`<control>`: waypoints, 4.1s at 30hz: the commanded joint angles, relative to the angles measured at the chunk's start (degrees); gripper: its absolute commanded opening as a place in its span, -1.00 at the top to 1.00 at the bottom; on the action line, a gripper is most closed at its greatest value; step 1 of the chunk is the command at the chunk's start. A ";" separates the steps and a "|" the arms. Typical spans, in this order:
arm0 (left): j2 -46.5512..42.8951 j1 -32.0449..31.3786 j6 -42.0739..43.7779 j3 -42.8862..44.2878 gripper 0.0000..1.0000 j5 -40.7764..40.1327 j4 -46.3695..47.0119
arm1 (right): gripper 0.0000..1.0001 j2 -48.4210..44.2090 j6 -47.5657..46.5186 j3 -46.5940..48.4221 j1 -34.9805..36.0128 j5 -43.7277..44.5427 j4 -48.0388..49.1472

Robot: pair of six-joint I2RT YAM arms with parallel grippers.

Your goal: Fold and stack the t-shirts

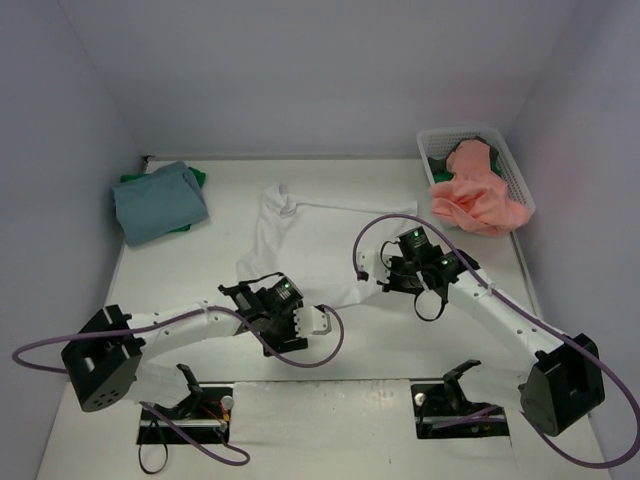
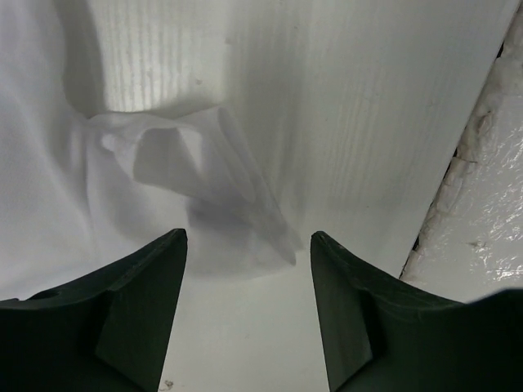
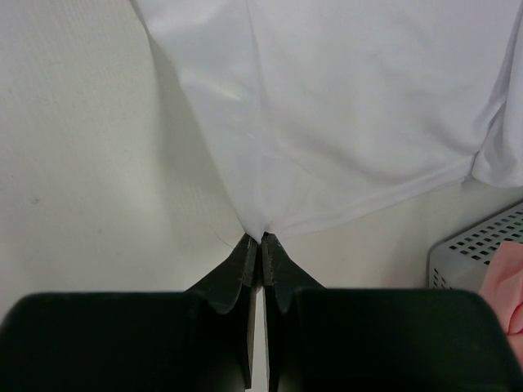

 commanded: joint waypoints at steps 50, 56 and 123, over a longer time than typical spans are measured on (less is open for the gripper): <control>-14.59 16.47 8.46 11.22 1.00 -15.64 -0.39 | 1.00 -8.24 8.46 4.38 0.16 -2.33 0.86; -18.63 18.23 7.84 13.95 1.00 -17.23 -0.83 | 1.00 -9.47 11.18 7.90 0.16 -2.77 0.95; -8.70 32.47 16.29 59.12 1.00 -17.40 10.86 | 1.00 -8.15 16.80 41.57 -9.77 -5.05 8.08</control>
